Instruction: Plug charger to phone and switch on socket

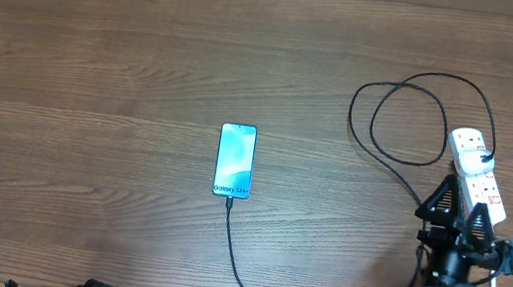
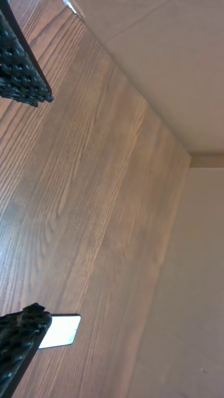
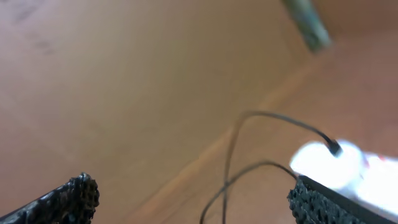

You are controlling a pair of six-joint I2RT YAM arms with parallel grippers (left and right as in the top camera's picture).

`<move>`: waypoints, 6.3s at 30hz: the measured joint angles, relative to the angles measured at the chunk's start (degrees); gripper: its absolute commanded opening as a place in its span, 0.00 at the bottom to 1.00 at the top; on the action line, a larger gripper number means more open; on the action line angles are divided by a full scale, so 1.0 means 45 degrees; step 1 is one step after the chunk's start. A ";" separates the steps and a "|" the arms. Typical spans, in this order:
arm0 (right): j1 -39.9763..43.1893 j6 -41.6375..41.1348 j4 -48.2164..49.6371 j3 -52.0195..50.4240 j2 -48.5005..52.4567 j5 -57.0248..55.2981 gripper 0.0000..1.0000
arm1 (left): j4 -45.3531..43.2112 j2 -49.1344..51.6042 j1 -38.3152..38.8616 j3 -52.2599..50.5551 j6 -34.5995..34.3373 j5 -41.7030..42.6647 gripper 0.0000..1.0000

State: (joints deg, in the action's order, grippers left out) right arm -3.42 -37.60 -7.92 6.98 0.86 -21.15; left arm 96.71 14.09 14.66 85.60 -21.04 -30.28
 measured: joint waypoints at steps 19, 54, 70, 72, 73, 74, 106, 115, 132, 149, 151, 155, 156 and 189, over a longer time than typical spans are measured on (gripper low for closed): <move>0.0000 -0.2404 0.0612 -0.1277 0.0024 -0.1413 1.00 | 0.0000 0.0000 0.0000 0.0000 0.0000 0.0000 0.99; 0.1345 0.5644 0.0738 -0.1311 -0.0005 0.2958 1.00 | 0.0000 0.0000 0.0000 0.0000 0.0000 0.0000 1.00; 0.2084 0.5999 0.0704 -0.1316 -0.0005 0.4323 1.00 | 0.0000 0.0000 0.0000 0.0000 0.0000 0.0000 1.00; 0.2084 0.6028 0.0704 -0.1316 -0.0005 0.4323 1.00 | 0.0000 0.0000 0.0000 0.0000 0.0000 0.0000 1.00; 0.2084 0.6028 0.0699 -0.1316 -0.0005 0.4323 1.00 | 0.0000 0.0000 0.0000 0.0000 0.0005 0.0000 1.00; 0.2084 0.6023 0.0704 -0.1316 -0.0005 0.4323 1.00 | 0.0000 0.0000 0.0000 0.0000 0.0005 0.0000 1.00; 0.2084 0.6028 0.0695 -0.1316 -0.0005 0.4362 1.00 | -0.1525 -0.0359 -0.3094 -0.3157 -0.0583 0.2642 1.00; 0.2084 0.6033 0.0695 -0.1316 -0.0005 0.4371 1.00 | -0.7786 -0.3031 -0.4036 -0.7150 -0.0311 0.3793 1.00; 0.2084 0.6028 0.0695 -0.1316 -0.0005 0.4381 1.00 | -1.8306 -0.2953 -0.4041 -1.7704 0.1443 0.7019 1.00; 0.2089 0.6033 0.0695 -0.1316 -0.0005 0.4381 1.00 | -2.0444 -0.2973 -0.4041 -1.8875 0.3332 0.6455 1.00; 0.2084 0.6033 0.0699 -0.1316 -0.0005 0.4381 1.00 | -2.0444 -0.2973 -0.4041 -1.8875 0.3619 0.6470 1.00; 0.2089 0.6033 0.0695 -0.1316 -0.0005 0.4381 1.00 | -2.0444 -0.2973 -0.4041 -1.8875 0.3954 0.6494 0.99; 0.2084 0.6037 0.0695 -0.1316 -0.0005 0.4381 1.00 | -2.0444 -0.2973 -0.4041 -1.8875 0.4022 0.6494 1.00; 0.2089 0.6033 0.0699 -0.1316 -0.0005 0.4381 1.00 | -2.0448 -0.2973 -0.4041 -1.8875 0.4070 0.6494 1.00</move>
State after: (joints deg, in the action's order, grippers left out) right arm 5.98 -10.46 -4.78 1.06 0.84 -1.43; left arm 4.69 0.71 -3.53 0.67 -2.72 -1.06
